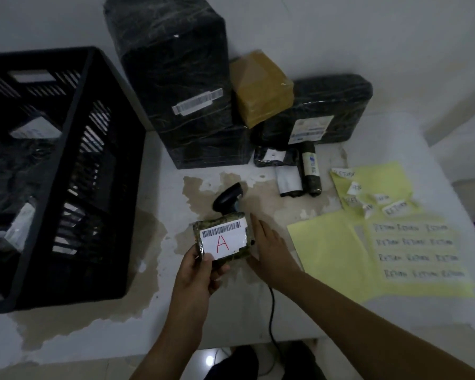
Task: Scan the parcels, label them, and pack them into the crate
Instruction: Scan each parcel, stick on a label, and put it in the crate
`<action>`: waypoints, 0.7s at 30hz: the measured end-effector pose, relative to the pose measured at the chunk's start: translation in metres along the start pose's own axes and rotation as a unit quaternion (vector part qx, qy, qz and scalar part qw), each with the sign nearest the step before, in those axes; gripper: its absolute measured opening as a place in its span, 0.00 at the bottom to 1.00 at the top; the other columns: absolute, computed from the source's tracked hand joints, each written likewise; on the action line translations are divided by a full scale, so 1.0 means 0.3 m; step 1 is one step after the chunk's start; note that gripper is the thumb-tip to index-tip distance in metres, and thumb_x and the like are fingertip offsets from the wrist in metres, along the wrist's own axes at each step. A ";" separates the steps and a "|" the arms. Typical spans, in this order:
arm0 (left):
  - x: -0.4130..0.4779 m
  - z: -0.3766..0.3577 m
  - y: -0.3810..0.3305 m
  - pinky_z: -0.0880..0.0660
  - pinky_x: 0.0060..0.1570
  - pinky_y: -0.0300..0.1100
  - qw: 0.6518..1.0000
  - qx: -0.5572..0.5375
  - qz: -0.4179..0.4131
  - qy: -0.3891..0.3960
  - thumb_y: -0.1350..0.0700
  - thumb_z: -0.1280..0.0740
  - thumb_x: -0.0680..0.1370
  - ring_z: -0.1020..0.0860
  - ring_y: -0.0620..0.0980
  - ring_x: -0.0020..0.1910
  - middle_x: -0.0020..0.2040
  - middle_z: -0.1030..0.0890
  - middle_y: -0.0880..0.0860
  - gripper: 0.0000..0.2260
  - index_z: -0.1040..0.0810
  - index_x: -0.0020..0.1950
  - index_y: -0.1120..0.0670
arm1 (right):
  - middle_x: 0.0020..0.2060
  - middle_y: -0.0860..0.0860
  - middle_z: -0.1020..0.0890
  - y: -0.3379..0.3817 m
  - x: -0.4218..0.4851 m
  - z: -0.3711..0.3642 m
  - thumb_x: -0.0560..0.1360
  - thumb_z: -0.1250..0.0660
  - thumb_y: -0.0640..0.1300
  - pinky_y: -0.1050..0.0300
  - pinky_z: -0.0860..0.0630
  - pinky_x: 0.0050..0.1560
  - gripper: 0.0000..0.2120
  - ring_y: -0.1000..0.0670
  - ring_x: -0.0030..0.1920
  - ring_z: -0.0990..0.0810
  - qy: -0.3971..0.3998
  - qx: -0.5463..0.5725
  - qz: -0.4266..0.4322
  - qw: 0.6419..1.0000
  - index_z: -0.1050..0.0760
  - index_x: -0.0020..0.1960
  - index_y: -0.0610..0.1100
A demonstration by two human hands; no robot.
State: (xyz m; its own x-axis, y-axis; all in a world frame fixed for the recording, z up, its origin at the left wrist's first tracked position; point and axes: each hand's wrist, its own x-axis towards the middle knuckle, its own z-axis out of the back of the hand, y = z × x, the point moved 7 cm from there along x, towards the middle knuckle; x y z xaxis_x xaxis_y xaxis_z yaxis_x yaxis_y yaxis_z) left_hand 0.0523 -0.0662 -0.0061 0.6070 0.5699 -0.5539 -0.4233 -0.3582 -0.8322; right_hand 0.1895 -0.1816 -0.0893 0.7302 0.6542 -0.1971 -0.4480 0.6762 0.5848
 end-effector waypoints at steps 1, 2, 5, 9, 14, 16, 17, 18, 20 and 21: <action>-0.006 -0.023 0.008 0.22 0.48 0.42 1.000 0.004 0.002 0.005 0.55 0.40 0.86 0.14 0.47 0.49 0.54 0.14 0.44 0.12 0.23 0.64 0.41 | 0.76 0.46 0.38 -0.012 -0.051 0.020 0.77 0.34 0.51 0.47 0.32 0.68 0.41 0.43 0.71 0.34 -0.008 0.011 0.014 1.000 0.54 0.80 0.44; -0.013 -0.048 0.018 0.21 0.49 0.44 1.000 0.006 0.005 0.010 0.55 0.40 0.86 0.14 0.47 0.49 0.54 0.14 0.45 0.12 0.23 0.64 0.41 | 0.76 0.47 0.37 -0.029 -0.106 0.044 0.77 0.35 0.52 0.49 0.32 0.68 0.40 0.45 0.71 0.33 -0.016 0.018 0.029 0.999 0.53 0.80 0.45; -0.038 -0.129 0.059 0.23 0.50 0.46 0.999 0.003 0.028 0.017 0.55 0.40 0.86 0.14 0.46 0.48 0.53 0.14 0.44 0.11 0.23 0.62 0.41 | 0.75 0.52 0.37 -0.132 -0.270 0.107 0.78 0.37 0.55 0.54 0.33 0.68 0.36 0.49 0.70 0.33 -0.015 0.033 0.016 0.999 0.52 0.80 0.50; -0.075 -0.269 0.125 0.25 0.44 0.43 0.995 -0.043 0.085 0.027 0.55 0.41 0.86 0.14 0.45 0.45 0.51 0.13 0.47 0.11 0.23 0.65 0.45 | 0.74 0.60 0.38 -0.324 -0.459 0.200 0.80 0.37 0.53 0.54 0.35 0.71 0.33 0.54 0.73 0.36 -0.020 0.065 -0.057 0.996 0.51 0.78 0.59; -0.120 -0.470 0.161 0.29 0.41 0.44 0.988 -0.084 0.127 0.041 0.56 0.41 0.86 0.15 0.45 0.41 0.46 0.12 0.48 0.10 0.23 0.63 0.48 | 0.67 0.66 0.36 -0.548 -0.607 0.378 0.79 0.34 0.49 0.57 0.32 0.66 0.29 0.54 0.69 0.32 -0.064 0.107 -0.150 0.981 0.45 0.72 0.63; -0.132 -0.544 0.167 0.30 0.42 0.44 0.986 -0.087 0.136 0.045 0.56 0.41 0.86 0.15 0.46 0.43 0.45 0.12 0.47 0.10 0.23 0.62 0.48 | 0.67 0.63 0.33 -0.629 -0.626 0.451 0.79 0.33 0.48 0.54 0.30 0.66 0.27 0.53 0.69 0.31 -0.071 0.106 -0.164 0.978 0.41 0.73 0.60; -0.135 -0.578 0.171 0.29 0.42 0.44 0.986 -0.087 0.137 0.045 0.55 0.41 0.86 0.15 0.46 0.45 0.46 0.12 0.47 0.10 0.22 0.63 0.47 | 0.67 0.62 0.31 -0.667 -0.623 0.491 0.79 0.33 0.48 0.53 0.30 0.65 0.26 0.52 0.68 0.30 -0.077 0.102 -0.163 0.978 0.39 0.74 0.58; -0.139 -0.610 0.172 0.29 0.43 0.44 0.986 -0.086 0.136 0.044 0.55 0.41 0.86 0.15 0.47 0.46 0.46 0.12 0.46 0.10 0.22 0.63 0.48 | 0.68 0.60 0.30 -0.704 -0.612 0.532 0.79 0.33 0.48 0.52 0.29 0.65 0.25 0.52 0.67 0.29 -0.083 0.098 -0.160 0.979 0.37 0.73 0.57; -0.145 -0.666 0.174 0.29 0.43 0.44 0.986 -0.091 0.133 0.040 0.55 0.41 0.86 0.15 0.47 0.45 0.46 0.13 0.46 0.11 0.23 0.64 0.48 | 0.67 0.56 0.27 -0.777 -0.568 0.611 0.79 0.33 0.47 0.53 0.28 0.62 0.23 0.52 0.64 0.27 -0.100 0.104 -0.154 0.977 0.33 0.72 0.54; -0.147 -0.690 0.176 0.29 0.42 0.44 0.986 -0.095 0.133 0.038 0.56 0.41 0.86 0.15 0.46 0.44 0.45 0.13 0.47 0.11 0.23 0.65 0.49 | 0.66 0.55 0.27 -0.814 -0.538 0.646 0.79 0.33 0.46 0.54 0.28 0.60 0.22 0.52 0.63 0.26 -0.112 0.112 -0.156 0.975 0.32 0.71 0.53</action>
State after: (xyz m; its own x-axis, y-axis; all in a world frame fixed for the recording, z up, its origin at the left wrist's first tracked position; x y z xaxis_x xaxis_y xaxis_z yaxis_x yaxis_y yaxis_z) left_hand 0.1425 -0.2633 -0.0305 0.5430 0.3827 -0.7475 -0.4449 -0.6239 -0.6426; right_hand 0.2809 -0.5181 -0.0478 0.9182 0.3217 -0.2311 -0.0807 0.7232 0.6860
